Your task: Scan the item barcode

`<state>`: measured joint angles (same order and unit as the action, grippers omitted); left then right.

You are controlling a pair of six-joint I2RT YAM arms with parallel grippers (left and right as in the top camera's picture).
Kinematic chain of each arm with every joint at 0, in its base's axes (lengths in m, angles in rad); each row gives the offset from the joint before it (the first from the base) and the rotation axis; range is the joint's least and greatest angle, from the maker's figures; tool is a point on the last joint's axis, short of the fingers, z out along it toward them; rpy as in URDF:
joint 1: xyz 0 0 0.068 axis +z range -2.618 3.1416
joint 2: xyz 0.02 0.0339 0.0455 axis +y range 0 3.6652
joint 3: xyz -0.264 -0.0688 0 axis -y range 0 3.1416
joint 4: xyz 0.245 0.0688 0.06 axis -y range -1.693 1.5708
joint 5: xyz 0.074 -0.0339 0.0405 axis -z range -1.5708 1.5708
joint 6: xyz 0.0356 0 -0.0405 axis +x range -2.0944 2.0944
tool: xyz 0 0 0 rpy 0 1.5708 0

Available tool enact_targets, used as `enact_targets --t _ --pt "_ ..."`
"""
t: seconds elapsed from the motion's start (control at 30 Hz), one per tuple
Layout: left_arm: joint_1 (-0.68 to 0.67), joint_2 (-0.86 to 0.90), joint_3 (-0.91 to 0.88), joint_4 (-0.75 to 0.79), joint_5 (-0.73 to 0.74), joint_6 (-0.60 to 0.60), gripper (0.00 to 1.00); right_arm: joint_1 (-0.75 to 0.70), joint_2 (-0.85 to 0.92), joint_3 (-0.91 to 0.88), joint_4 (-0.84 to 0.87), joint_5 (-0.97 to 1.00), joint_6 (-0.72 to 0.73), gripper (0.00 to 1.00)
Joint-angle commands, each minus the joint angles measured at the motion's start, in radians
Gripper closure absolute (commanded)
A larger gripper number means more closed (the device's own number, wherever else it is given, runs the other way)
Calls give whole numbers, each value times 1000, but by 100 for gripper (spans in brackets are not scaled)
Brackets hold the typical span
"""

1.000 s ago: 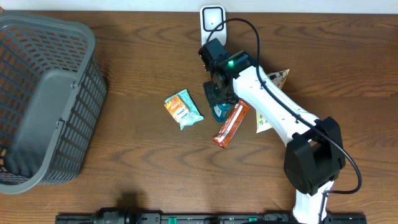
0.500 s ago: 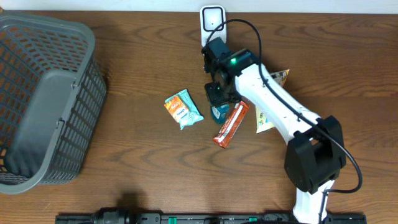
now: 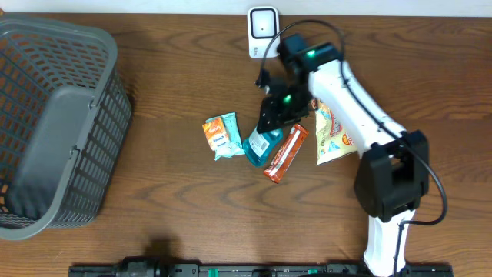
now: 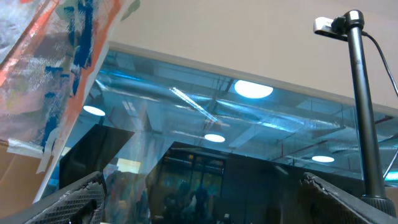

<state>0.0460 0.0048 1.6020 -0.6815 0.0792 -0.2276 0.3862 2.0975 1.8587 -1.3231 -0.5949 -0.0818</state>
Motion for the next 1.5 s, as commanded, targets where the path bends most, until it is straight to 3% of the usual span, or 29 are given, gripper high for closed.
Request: enact_targets --t 0.0,0.2,0.43,0.57,0.73,1.2,1.47 --pt "3 0 -8 10 -1 16 2 -77 -13 39 -26 -324 -186 99" --pt "3 0 -8 9 -1 16 2 -188 -13 39 -132 -671 -473 92" --pt "3 0 -8 -48 -32 17 2 -253 -13 39 -369 -724 -764 96" --pt "3 0 -56 -161 -174 17 2 -262 -21 38 -378 -721 -761 98" --pt "3 0 -214 -225 -249 16 2 -262 -43 38 -379 -721 -760 95" --pt "3 0 -825 -53 -249 16 2 -258 -104 38 -378 -780 -719 96" --pt "3 0 -1019 64 -248 -67 2 -235 -104 38 -378 -803 -728 95"
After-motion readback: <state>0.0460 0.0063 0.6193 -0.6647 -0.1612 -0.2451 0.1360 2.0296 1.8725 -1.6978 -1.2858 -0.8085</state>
